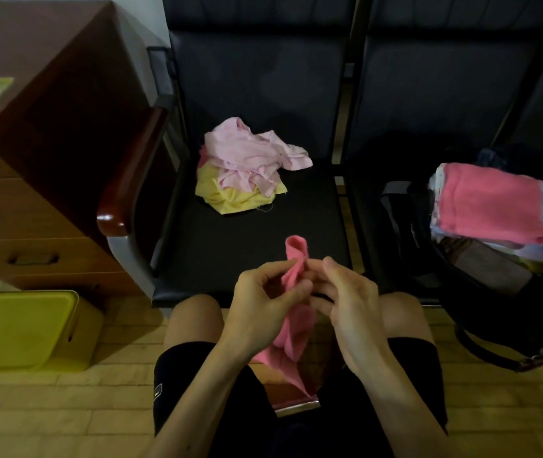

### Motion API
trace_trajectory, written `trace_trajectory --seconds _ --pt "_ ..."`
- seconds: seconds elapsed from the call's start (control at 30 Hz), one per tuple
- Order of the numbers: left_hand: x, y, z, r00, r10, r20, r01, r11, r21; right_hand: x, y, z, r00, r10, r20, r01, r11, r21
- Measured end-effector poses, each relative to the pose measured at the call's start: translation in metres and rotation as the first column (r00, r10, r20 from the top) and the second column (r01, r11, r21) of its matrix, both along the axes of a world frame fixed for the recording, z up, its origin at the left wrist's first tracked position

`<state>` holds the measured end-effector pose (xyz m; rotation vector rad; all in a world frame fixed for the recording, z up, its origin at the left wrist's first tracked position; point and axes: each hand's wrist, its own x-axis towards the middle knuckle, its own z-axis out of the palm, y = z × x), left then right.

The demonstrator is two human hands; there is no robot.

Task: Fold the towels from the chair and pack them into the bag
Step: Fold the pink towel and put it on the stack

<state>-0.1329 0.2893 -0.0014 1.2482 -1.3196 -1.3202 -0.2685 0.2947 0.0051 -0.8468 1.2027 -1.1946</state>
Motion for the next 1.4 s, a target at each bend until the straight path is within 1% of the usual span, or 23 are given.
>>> trace_trajectory --seconds 0.07,0.13,0.23,0.33,0.43,0.53,0.57,0.63,0.67,0.7,0.73,0.8,0.83,0.87,0.93,1.0,1.07,1.13,1.2,1.27,1.4 --pt "-0.001 -0.003 -0.001 0.999 0.038 0.017 -0.038 0.999 -0.006 -0.002 0.0 -0.003 1.0 -0.025 0.001 0.025 1.0 0.011" --pt "0.002 -0.007 -0.001 0.998 0.038 0.056 -0.037 0.999 -0.022 -0.007 -0.003 -0.01 0.995 -0.077 -0.059 0.078 0.997 0.009" --pt "0.009 -0.017 0.005 0.996 -0.003 0.087 0.005 1.0 -0.031 -0.023 -0.011 -0.025 0.977 -0.141 -0.159 0.143 0.99 0.004" --pt "0.017 -0.03 0.015 0.992 -0.071 0.108 0.079 0.995 -0.064 -0.04 -0.024 -0.038 0.975 -0.13 -0.177 0.146 0.986 0.077" --pt "0.022 -0.042 0.03 0.984 -0.16 0.078 0.167 0.98 -0.105 -0.053 -0.04 -0.043 0.988 0.022 -0.154 -0.007 0.995 0.098" --pt "0.027 -0.052 0.049 0.949 -0.311 0.041 0.314 0.941 -0.129 -0.064 -0.058 -0.041 0.982 0.191 0.003 -0.191 0.979 0.073" --pt "0.029 -0.055 0.057 0.931 -0.363 0.046 0.366 0.922 -0.127 -0.066 -0.064 -0.038 0.966 0.258 0.027 -0.259 0.964 0.065" --pt "0.035 -0.059 0.073 0.894 -0.442 0.077 0.449 0.884 -0.133 -0.067 -0.075 -0.024 0.925 0.38 -0.019 -0.378 0.924 0.048" --pt "0.038 -0.061 0.08 0.882 -0.46 0.105 0.471 0.871 -0.142 -0.067 -0.079 -0.014 0.917 0.396 -0.057 -0.394 0.918 0.033" --pt "0.043 -0.063 0.087 0.877 -0.456 0.152 0.476 0.866 -0.154 -0.068 -0.082 -0.002 0.927 0.365 -0.083 -0.366 0.93 -0.004" --pt "0.048 -0.065 0.091 0.881 -0.416 0.224 0.456 0.873 -0.171 -0.07 -0.085 0.01 0.949 0.299 -0.094 -0.306 0.95 -0.065" --pt "0.059 -0.071 0.092 0.878 -0.243 0.413 0.36 0.903 -0.233 -0.075 -0.085 0.035 0.98 0.171 -0.106 -0.191 0.957 -0.22" --pt "0.063 -0.073 0.089 0.865 -0.159 0.477 0.311 0.915 -0.258 -0.075 -0.084 0.045 0.978 0.149 -0.147 -0.186 0.94 -0.285" --pt "0.066 -0.074 0.085 0.856 -0.103 0.506 0.27 0.925 -0.268 -0.075 -0.081 0.051 0.969 0.138 -0.206 -0.202 0.922 -0.331" --pt "0.067 -0.072 0.08 0.863 -0.046 0.503 0.209 0.939 -0.272 -0.072 -0.075 0.054 0.943 0.131 -0.306 -0.246 0.893 -0.376" --pt "0.065 -0.067 0.077 0.888 -0.049 0.458 0.183 0.95 -0.252 -0.071 -0.07 0.053 0.935 0.113 -0.337 -0.248 0.887 -0.389" --pt "0.063 -0.065 0.076 0.893 -0.067 0.446 0.192 0.951 -0.241 -0.073 -0.067 0.051 0.935 0.093 -0.343 -0.234 0.888 -0.395" --pt "0.065 -0.067 0.073 0.859 -0.057 0.51 0.209 0.946 -0.248 -0.074 -0.065 0.048 0.929 0.071 -0.363 -0.225 0.887 -0.404" --pt "0.066 -0.07 0.068 0.786 -0.033 0.617 0.239 0.937 -0.254 -0.075 -0.063 0.046 0.915 0.049 -0.4 -0.228 0.882 -0.412" --pt "0.066 -0.071 0.065 0.744 -0.022 0.668 0.252 0.935 -0.25 -0.075 -0.061 0.045 0.908 0.038 -0.418 -0.224 0.886 -0.406" --pt "0.065 -0.067 0.062 0.771 -0.069 0.633 0.264 0.939 -0.22 -0.078 -0.057 0.042 0.918 0.009 -0.397 -0.177 0.904 -0.389"
